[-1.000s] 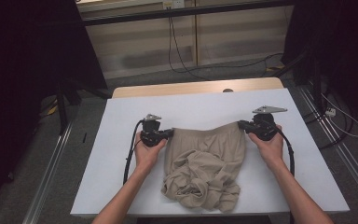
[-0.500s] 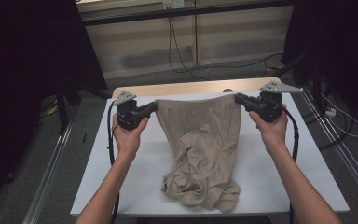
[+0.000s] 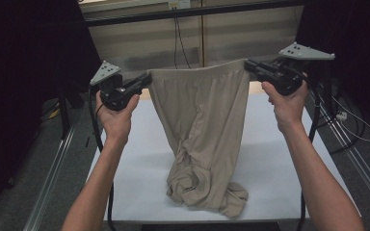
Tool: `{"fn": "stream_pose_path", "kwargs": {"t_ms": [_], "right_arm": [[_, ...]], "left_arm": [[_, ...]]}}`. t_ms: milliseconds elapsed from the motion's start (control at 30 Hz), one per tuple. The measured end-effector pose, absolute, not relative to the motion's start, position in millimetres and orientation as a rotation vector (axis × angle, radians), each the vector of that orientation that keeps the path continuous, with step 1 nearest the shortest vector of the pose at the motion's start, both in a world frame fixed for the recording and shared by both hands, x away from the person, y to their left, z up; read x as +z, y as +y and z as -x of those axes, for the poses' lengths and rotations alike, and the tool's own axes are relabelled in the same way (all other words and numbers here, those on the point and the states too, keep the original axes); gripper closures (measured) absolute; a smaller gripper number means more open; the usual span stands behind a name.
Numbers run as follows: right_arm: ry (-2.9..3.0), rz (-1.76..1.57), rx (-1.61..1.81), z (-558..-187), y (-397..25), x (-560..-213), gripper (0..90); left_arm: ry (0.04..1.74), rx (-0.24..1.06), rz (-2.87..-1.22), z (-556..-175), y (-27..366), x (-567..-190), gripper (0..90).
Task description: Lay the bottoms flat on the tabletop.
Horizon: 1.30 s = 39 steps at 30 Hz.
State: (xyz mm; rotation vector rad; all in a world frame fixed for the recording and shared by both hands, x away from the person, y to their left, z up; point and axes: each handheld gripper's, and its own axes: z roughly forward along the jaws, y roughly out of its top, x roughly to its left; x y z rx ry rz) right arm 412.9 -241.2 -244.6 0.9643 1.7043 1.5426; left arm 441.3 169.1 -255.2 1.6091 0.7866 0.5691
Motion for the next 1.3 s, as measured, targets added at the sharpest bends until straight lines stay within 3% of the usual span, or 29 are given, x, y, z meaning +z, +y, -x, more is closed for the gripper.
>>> {"fn": "stream_pose_path", "kwargs": {"t_ms": [367, 867, 900, 933, 1000, 1100, 1133, 1300], "right_arm": [[1.806, -1.122, 1.423, -468.6, -241.8, -316.0, 85.7], [1.844, -1.243, 1.314, -505.4, -242.8, -375.3, 85.7], [1.844, -1.254, 1.301, -507.2, -242.7, -377.7, 85.5], [1.845, -1.266, 1.278, -509.6, -242.7, -381.1, 83.7], [1.837, -1.301, 1.248, -511.7, -243.2, -385.4, 68.1], [1.834, -1.312, 1.233, -507.6, -244.9, -389.8, 59.7], [1.846, -1.315, 1.233, -503.9, -245.3, -390.9, 52.6], [1.921, -1.259, 1.243, -473.9, -237.7, -395.7, 43.4]], "left_arm": [[0.922, 0.451, -1.704, -501.0, 158.2, -326.0, 86.1], [1.026, 0.420, -1.764, -533.8, 140.5, -378.1, 85.2], [1.040, 0.431, -1.764, -535.5, 138.8, -381.1, 82.1], [1.066, 0.443, -1.763, -536.4, 138.6, -382.8, 72.6], [1.135, 0.455, -1.761, -537.8, 139.0, -387.6, 45.2], [1.156, 0.461, -1.782, -533.0, 142.2, -393.3, 30.0], [1.154, 0.453, -1.784, -531.3, 142.9, -394.4, 24.0], [1.112, 0.442, -1.848, -509.8, 147.6, -397.0, 14.9]]}}
